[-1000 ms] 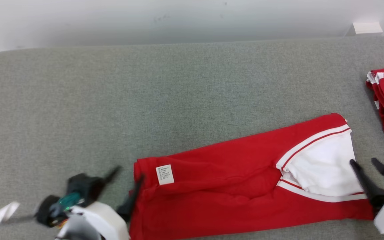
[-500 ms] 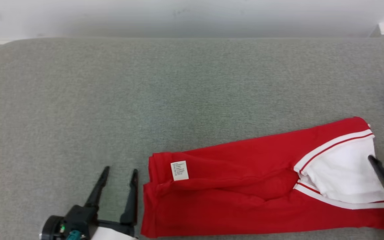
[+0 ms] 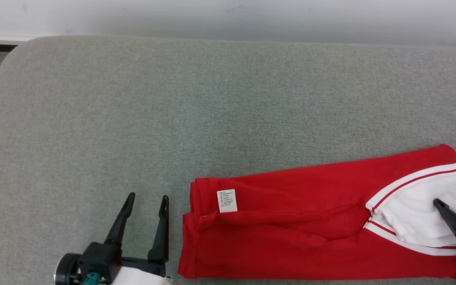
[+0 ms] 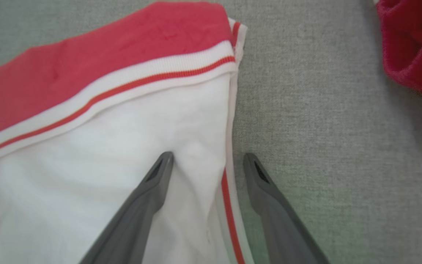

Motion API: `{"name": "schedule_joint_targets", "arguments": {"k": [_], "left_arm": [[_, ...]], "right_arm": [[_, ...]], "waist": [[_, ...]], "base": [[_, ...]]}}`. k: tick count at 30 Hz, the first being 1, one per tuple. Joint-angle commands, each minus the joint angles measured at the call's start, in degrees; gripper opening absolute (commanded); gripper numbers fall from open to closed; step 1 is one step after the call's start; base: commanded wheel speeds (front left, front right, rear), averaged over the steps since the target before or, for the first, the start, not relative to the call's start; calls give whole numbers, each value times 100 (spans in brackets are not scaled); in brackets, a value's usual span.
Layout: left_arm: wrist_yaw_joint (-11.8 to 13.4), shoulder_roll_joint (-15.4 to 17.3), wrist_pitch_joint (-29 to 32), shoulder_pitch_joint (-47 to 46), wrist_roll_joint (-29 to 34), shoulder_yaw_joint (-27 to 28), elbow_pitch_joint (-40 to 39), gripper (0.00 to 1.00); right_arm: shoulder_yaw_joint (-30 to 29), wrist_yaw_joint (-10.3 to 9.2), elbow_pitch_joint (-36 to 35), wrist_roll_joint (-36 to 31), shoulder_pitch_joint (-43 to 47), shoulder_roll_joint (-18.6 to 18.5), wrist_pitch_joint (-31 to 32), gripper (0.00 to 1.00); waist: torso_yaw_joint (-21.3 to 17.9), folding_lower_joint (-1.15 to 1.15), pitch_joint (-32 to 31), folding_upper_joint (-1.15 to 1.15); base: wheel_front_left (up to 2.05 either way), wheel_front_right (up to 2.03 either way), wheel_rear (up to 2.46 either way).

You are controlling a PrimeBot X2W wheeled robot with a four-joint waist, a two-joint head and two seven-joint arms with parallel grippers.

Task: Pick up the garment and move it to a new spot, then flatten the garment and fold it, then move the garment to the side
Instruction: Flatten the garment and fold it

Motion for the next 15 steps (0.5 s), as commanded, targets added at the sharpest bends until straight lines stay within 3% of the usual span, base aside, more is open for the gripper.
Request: {"name": "schedule_joint_targets", "arguments": {"k": [1, 4, 5, 8, 15], "left_arm": [[-67, -64, -10, 95, 89, 81, 25, 100], [-160, -145, -10, 128, 196, 168, 76, 100], [-198, -171, -10, 146, 226, 188, 99, 100], [-289, -255, -10, 212, 298, 201, 220, 100], [-478, -382, -10, 341, 390, 238, 470, 100]], "right_arm": [[276, -25, 262, 236, 151, 91, 224, 100], [628, 14, 223, 772, 94, 255, 200, 100], [652, 15, 229, 915, 51, 268, 120, 0], [607, 4, 229, 1247, -30, 148, -171, 0], [-13, -21, 498, 1561, -35, -537, -613, 0]], "waist": [[-2, 1, -16, 0], [-1, 1, -72, 0], [3, 1, -104, 0], [25, 1, -211, 0], [55, 1, -529, 0]], "base": [[0, 0, 0], [0, 0, 0], [0, 0, 0], [0, 0, 0], [0, 0, 0]]}}
